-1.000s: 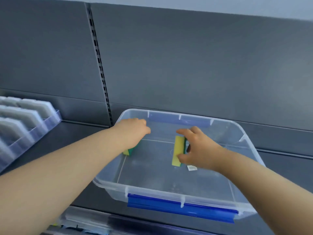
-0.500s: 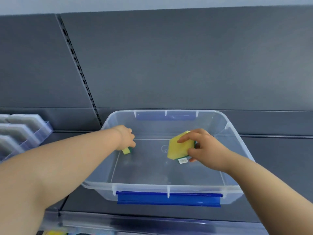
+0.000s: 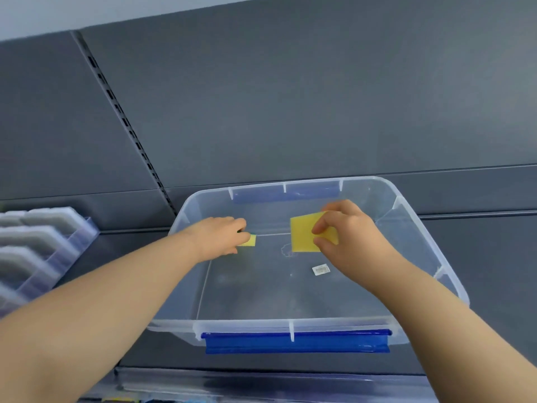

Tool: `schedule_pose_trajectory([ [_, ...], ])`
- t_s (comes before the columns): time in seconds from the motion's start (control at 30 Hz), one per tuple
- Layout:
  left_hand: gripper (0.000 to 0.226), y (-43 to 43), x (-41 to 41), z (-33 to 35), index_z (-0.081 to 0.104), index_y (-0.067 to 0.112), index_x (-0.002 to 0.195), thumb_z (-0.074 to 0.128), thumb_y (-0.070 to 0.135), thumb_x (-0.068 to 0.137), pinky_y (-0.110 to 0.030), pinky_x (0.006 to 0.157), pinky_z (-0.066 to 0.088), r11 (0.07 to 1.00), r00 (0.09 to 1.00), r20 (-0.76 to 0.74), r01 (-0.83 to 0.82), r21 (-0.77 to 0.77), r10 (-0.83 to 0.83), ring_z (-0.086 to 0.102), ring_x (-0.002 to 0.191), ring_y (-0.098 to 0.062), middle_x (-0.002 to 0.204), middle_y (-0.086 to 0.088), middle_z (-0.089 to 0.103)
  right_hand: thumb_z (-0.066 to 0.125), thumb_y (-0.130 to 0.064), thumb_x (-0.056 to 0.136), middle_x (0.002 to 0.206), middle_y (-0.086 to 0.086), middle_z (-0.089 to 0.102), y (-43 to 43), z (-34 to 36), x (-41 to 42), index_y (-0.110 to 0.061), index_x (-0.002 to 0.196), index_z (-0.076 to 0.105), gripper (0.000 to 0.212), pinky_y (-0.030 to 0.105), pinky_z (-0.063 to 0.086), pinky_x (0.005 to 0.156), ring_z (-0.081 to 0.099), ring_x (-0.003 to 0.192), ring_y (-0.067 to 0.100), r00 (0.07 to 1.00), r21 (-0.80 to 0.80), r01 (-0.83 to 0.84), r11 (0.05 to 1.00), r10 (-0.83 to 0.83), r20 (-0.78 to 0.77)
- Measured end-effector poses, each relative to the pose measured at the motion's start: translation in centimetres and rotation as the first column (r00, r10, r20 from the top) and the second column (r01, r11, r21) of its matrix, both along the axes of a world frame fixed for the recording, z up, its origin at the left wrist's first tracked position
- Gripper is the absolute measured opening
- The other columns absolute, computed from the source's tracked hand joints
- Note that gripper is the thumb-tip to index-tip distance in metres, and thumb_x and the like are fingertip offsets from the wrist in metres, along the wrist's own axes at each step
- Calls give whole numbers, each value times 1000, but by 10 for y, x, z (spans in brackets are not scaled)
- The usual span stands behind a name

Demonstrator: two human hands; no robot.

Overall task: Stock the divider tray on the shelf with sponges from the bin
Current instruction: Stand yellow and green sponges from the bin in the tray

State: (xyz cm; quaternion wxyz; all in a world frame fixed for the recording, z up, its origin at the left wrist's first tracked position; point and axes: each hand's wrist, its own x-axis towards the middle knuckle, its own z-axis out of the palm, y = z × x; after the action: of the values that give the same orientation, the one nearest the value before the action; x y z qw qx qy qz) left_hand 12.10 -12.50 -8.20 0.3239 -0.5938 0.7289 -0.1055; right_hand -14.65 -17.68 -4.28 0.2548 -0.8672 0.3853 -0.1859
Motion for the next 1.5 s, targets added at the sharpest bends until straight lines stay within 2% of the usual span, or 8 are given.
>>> schedule_pose_trajectory([
  [0.23, 47, 28, -3, 29, 49, 20, 113, 69, 8, 72, -34, 57, 50, 861, 807, -558, -133, -490, -193, 60, 71, -28, 99, -7, 57, 64, -5, 82, 134, 2, 38, 25, 7, 13, -18, 115, 59, 35, 11, 25, 71, 54, 98, 22, 986, -121, 34, 992, -13, 166],
  [0.37, 57, 95, -2, 72, 49, 26, 125, 65, 5, 74, -25, 58, 39, 713, 752, -595, -250, -655, -283, 43, 71, -10, 103, -3, 48, 67, 1, 77, 134, -1, 42, 61, 20, 31, -28, 137, 40, 71, 0, 22, 80, 38, 104, 5, 968, -184, 22, 983, 25, 250],
  [0.5, 54, 199, 27, 92, 50, 29, 125, 56, 9, 75, -15, 62, 33, 565, 740, -609, -384, -730, -285, 38, 79, -6, 106, 3, 39, 71, -4, 76, 102, -28, 47, 120, 33, 70, -31, 135, 42, 71, -10, 23, 76, 40, 89, -5, 923, -141, 32, 990, 25, 384],
  [0.63, 41, 317, 68, 85, 54, 23, 117, 53, 21, 77, -14, 73, 35, 411, 711, -660, -541, -734, -243, 43, 87, -5, 108, 10, 44, 71, -5, 76, 102, -41, 44, 204, 41, 133, -40, 125, 45, 66, -5, 32, 79, 47, 93, -6, 874, -164, -46, 985, 119, 470],
  [1.0, 42, 547, 179, 44, 52, 31, 122, 51, 41, 81, -23, 85, 41, 399, 630, -775, -699, -593, -49, 53, 100, -10, 112, 12, 55, 73, -23, 74, 102, -33, 52, 384, 25, 297, -38, 112, 54, 45, 3, 38, 83, 51, 97, -13, 821, -162, -315, 935, 354, 448],
  [1.17, 46, 579, 225, 42, 54, 26, 121, 72, 32, 79, -11, 66, 40, 316, 609, -793, -752, -578, -2, 49, 86, -1, 102, 10, 57, 75, -18, 73, 101, -21, 57, 408, 33, 363, -50, 100, 46, 51, 8, 44, 82, 55, 95, -2, 827, -132, -332, 934, 355, 437],
  [1.33, 40, 584, 303, 44, 61, 20, 118, 68, 26, 79, -1, 91, 29, 328, 601, -799, -751, -573, -18, 49, 98, -1, 110, 8, 57, 70, -19, 78, 105, -17, 57, 415, 35, 439, -54, 110, 43, 54, 26, 51, 84, 58, 97, 6, 808, -75, -364, 929, 354, 471],
  [1.5, 41, 585, 394, 60, 60, 17, 121, 59, 29, 82, -3, 93, 30, 385, 657, -753, -699, -602, 15, 46, 97, 1, 110, 7, 52, 65, -20, 82, 107, -25, 51, 412, 38, 535, -60, 110, 38, 56, 26, 51, 81, 55, 97, 4, 786, -54, -417, 907, 389, 481],
])
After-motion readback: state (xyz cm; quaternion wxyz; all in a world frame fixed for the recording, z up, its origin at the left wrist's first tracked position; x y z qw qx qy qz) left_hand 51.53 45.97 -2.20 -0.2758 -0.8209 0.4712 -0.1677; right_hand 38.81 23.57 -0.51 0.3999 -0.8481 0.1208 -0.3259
